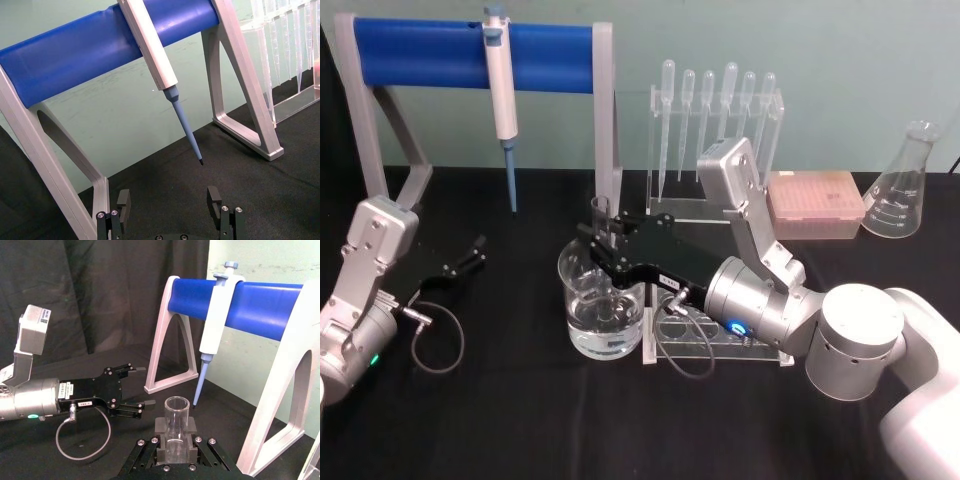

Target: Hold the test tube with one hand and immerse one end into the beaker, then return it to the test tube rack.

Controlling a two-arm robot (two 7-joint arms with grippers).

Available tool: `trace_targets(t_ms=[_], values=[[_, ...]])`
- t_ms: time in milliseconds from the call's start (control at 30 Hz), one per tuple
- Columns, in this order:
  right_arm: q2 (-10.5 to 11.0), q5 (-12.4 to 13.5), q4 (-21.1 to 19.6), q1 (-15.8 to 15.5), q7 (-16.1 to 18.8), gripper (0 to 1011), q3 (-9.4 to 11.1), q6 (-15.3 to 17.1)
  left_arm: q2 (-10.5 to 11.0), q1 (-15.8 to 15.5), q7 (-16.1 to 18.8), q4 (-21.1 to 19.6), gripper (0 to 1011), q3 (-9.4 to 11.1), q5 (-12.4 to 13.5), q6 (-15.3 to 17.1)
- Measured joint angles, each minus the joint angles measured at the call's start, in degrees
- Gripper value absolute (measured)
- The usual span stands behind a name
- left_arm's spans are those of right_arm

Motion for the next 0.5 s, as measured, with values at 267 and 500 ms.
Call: trace_targets(t_ms=[267, 500], values=[[0.0, 0.0, 0.0, 0.0, 0.0, 227, 0.0, 0.0, 0.0, 0.0, 0.0, 0.0, 1000, 0.0, 0.0, 0.0], [0.0, 0.0, 0.0, 0.0, 0.0, 227, 0.0, 0.0, 0.0, 0.0, 0.0, 0.0, 1000, 0.0, 0.0, 0.0]])
